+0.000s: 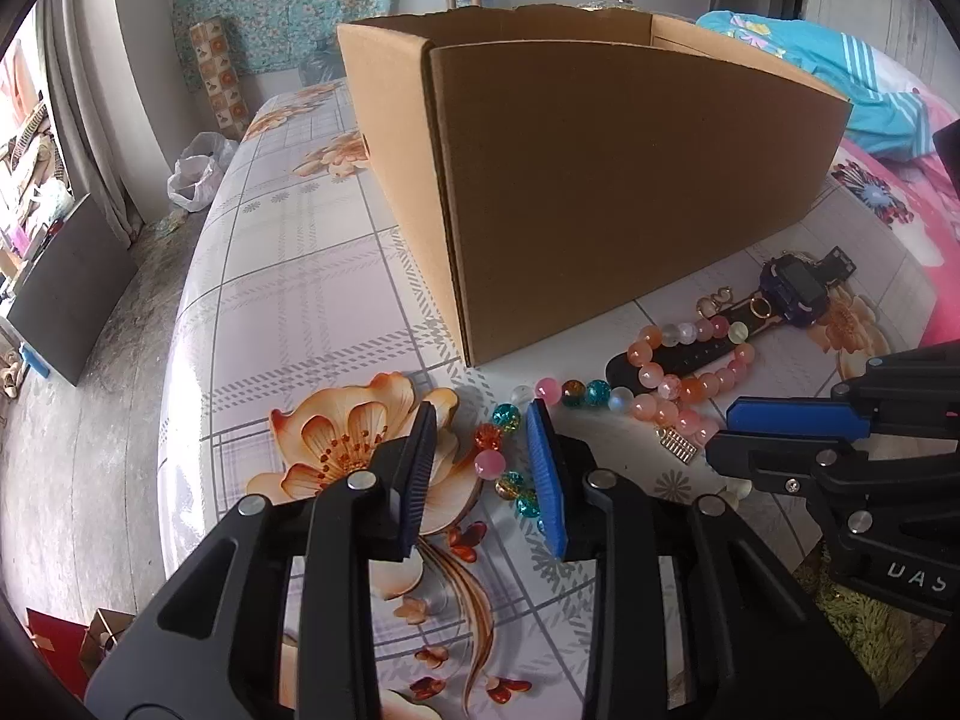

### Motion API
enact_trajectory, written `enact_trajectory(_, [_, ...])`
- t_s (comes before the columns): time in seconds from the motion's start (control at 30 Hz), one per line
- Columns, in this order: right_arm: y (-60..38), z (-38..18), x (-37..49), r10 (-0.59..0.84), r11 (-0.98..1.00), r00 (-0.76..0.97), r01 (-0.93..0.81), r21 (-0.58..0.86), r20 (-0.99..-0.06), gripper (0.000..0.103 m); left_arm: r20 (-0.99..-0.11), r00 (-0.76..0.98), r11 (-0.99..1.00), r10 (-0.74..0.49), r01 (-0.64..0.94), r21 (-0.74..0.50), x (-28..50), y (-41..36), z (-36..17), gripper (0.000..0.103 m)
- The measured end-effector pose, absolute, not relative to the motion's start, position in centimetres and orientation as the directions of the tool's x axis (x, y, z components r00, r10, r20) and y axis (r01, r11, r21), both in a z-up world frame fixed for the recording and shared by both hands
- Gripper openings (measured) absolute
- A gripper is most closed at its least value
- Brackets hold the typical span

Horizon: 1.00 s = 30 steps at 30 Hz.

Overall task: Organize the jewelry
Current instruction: 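Lower the left gripper onto the multicolored bead bracelet and close it, then lift the multicolored bracelet with the left gripper and drop it into the box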

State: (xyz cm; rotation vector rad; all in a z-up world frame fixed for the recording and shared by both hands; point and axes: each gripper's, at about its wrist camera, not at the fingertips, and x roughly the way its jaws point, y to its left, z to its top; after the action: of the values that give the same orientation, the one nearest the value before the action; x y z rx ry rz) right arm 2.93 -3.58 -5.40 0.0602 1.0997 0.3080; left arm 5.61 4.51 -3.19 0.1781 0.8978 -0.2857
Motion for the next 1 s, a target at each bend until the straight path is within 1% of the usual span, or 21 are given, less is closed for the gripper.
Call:
enact_trajectory(0.03, [-3.4,-5.4,3.1,0.274,0.956,0.417,-0.215,0.199,-0.867,0.013,-0.789,0.59,0.946,-0.171,0.321,0.035,5.6,4.5,-3.2,0.023])
enact_trajectory(0.07, [-3.2,-5.4,3.3,0.273,0.956,0.417,-0.217,0.197,-0.867,0.012,-0.788,0.591,0.945,-0.173,0.326,0.037,5.6,4.3,-3.2,0.016])
enact_trajectory(0.1, [-3.6,-5.5,3.1,0.272,0.957,0.418,-0.215,0.196,-0.867,0.01,-0.787,0.591,0.942,-0.174,0.332,0.041,5.5,4.1,-3.2,0.013])
enact_trajectory(0.13, [-3.7,-5.5,3.2,0.279,0.955,0.417,-0.214,0.205,-0.865,0.01,-0.785,0.598,0.942,-0.161,0.331,0.059,5.4,3.8,-3.1,0.013])
enact_trajectory(0.17, [-4.0,-5.4,3.4,0.289,0.953,0.415,-0.212,0.218,-0.862,0.01,-0.783,0.603,0.94,-0.153,0.334,0.073,5.3,3.6,-3.1,0.008])
enact_trajectory(0.33, [-4.8,-5.6,3.3,0.342,0.938,0.41,-0.195,0.285,-0.845,0.01,-0.77,0.613,0.941,-0.176,0.335,0.052,4.2,4.1,-1.9,0.008])
enact_trajectory(0.67, [-6.3,-2.9,1.2,0.402,0.915,0.5,-0.23,0.33,-0.767,0.01,-0.704,0.673,0.947,-0.227,0.323,0.004,1.5,4.2,3.3,0.008])
enact_trajectory(0.8, [-7.2,0.2,0.7,0.419,0.908,0.564,-0.263,0.327,-0.711,0.01,-0.647,0.712,0.939,-0.272,0.343,-0.017,0.9,3.4,6.9,0.008])
enact_trajectory(1.0, [-8.3,7.3,2.8,0.41,0.911,0.69,-0.342,0.229,-0.596,0.01,-0.539,0.779,0.923,-0.321,0.385,0.008,3.1,2.1,12.9,0.008])
